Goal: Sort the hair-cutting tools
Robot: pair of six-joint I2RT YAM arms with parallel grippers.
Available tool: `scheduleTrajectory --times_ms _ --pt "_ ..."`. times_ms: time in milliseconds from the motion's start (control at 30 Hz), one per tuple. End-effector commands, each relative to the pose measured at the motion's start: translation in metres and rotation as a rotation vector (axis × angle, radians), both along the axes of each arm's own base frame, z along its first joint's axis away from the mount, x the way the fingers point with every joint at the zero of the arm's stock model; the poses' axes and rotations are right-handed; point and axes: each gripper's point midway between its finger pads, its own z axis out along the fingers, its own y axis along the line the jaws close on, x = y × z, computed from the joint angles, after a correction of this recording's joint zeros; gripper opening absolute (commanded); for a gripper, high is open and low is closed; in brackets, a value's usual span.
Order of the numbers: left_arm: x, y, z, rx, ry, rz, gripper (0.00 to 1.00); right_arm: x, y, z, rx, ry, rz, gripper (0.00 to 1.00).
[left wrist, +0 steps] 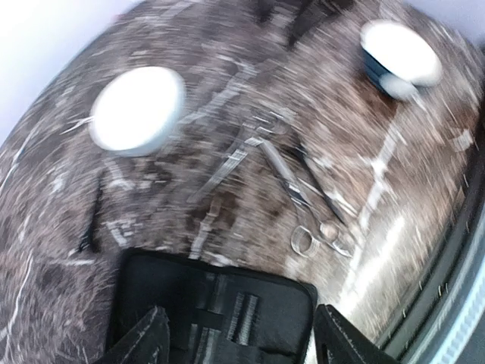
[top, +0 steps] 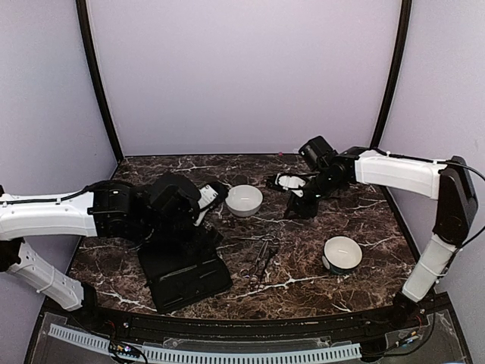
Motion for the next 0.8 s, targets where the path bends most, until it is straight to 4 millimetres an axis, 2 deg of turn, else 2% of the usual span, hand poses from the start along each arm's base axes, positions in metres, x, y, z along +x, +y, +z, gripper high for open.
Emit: scheduleTrajectory --times_ms 0,167,400,567,767 --pt "0.04 0.04 0.012 -0.189 0.01 0.382 0.67 0.003 0.031 -0.005 -0.035 -0.041 0.052 0.41" --pt "0.041 0.059 0.026 -0.368 0.017 0.493 0.67 -0.003 0.056 -0.031 -0.087 -0.022 0.118 0.4" --pt "0.032 0.08 0.023 -0.456 0.029 0.537 0.67 -0.013 0.094 -0.054 -0.154 -0.004 0.188 0.45" --pt "0.026 0.092 0.021 -0.457 0.035 0.549 0.67 -0.006 0.108 -0.065 -0.184 0.008 0.186 0.46" --pt "0.021 0.102 0.018 -0.458 0.04 0.557 0.67 -0.004 0.109 -0.079 -0.216 0.03 0.19 0.45"
